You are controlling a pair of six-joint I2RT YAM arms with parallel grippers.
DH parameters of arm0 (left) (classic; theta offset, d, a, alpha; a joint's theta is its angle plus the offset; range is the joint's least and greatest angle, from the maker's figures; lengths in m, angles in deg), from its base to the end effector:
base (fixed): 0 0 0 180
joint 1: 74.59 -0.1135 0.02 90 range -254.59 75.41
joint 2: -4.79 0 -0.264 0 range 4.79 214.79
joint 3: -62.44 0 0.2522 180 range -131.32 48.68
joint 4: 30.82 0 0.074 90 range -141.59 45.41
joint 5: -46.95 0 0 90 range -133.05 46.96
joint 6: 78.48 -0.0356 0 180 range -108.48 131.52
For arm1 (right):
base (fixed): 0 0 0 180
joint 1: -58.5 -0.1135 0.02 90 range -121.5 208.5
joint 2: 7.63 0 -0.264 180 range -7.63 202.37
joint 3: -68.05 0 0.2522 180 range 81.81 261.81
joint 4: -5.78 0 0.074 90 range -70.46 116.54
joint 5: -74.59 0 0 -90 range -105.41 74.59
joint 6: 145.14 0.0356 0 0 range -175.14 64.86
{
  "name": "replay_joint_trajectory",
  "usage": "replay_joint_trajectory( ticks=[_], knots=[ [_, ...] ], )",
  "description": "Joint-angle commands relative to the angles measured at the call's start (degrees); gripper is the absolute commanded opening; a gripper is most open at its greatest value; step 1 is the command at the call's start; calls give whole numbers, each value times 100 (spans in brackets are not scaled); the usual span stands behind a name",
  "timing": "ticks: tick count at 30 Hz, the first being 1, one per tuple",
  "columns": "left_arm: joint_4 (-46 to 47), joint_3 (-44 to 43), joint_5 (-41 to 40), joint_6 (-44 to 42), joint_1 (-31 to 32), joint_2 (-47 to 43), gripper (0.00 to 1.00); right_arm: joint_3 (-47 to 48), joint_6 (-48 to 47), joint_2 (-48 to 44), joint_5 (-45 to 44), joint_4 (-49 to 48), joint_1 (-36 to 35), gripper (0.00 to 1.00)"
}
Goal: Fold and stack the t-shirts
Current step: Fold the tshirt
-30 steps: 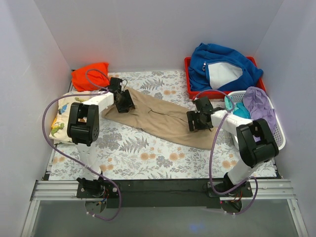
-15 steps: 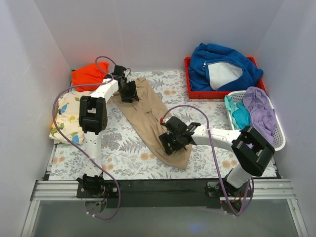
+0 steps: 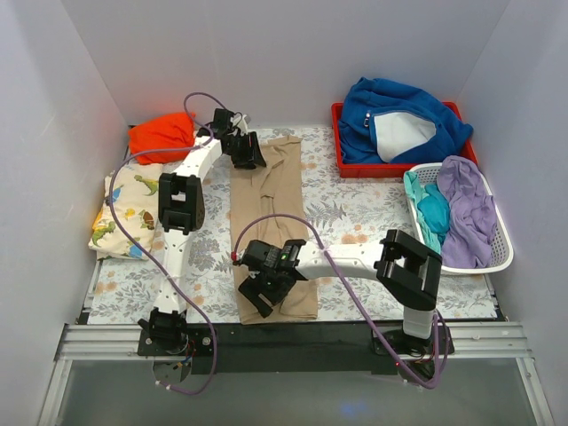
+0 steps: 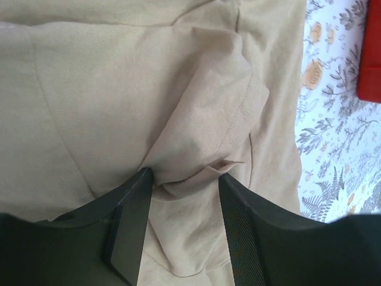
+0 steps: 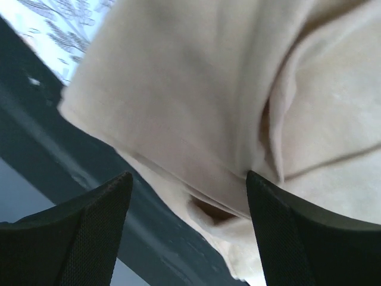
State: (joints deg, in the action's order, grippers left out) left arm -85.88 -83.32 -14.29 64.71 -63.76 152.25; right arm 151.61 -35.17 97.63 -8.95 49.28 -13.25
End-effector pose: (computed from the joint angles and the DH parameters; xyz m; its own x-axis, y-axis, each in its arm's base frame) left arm 0.5393 -0.1206 0.1600 -0.8315 -0.5555 -0.0062 -0.4038 0.6120 -0.6800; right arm 0.1120 0.3523 0.1757 -0.5945 -0.7193 -0.3593 -0.8037 0.5448 0.2392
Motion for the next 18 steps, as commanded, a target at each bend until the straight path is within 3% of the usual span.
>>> replay_joint_trajectory(
  ticks=[1, 2, 5, 11, 18],
  knots=[
    [34, -99, 368, -309, 270, -408, 47, 437, -229, -22, -809, 961, 11, 83],
    [226, 251, 350, -327, 279, -594, 47, 664, -265, -83, -1361, 1077, 90, 84],
    [473, 762, 114, -326, 271, -1244, 48, 1034, -501, -356, -1927, 1210, 432, 84],
    [421, 1360, -361, -116, 279, -2210, 48, 1492, -1029, -717, -2395, 1201, 1232, 85],
    [508, 4126, 543, 464, 323, -3836, 46, 1117, -1223, -444, -2614, 816, 2067, 85]
  ],
)
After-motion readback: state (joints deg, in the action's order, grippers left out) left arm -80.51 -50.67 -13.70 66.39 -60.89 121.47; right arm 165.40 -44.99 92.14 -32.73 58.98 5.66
